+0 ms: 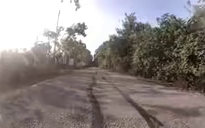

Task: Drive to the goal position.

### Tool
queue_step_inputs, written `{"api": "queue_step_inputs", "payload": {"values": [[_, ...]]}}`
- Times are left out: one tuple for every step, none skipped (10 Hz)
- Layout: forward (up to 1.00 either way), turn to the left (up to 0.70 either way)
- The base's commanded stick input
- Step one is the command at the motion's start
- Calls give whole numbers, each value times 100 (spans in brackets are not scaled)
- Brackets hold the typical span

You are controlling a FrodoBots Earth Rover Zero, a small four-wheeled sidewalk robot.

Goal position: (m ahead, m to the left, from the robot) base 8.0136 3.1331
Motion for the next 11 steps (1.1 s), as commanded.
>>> {"api": "queue_step_inputs", "payload": {"values": [[70, 0], [70, 0], [70, 0], [70, 0], [70, 3], [70, 6], [70, 9], [70, 12], [70, 34], [70, 27], [70, 19]]}}
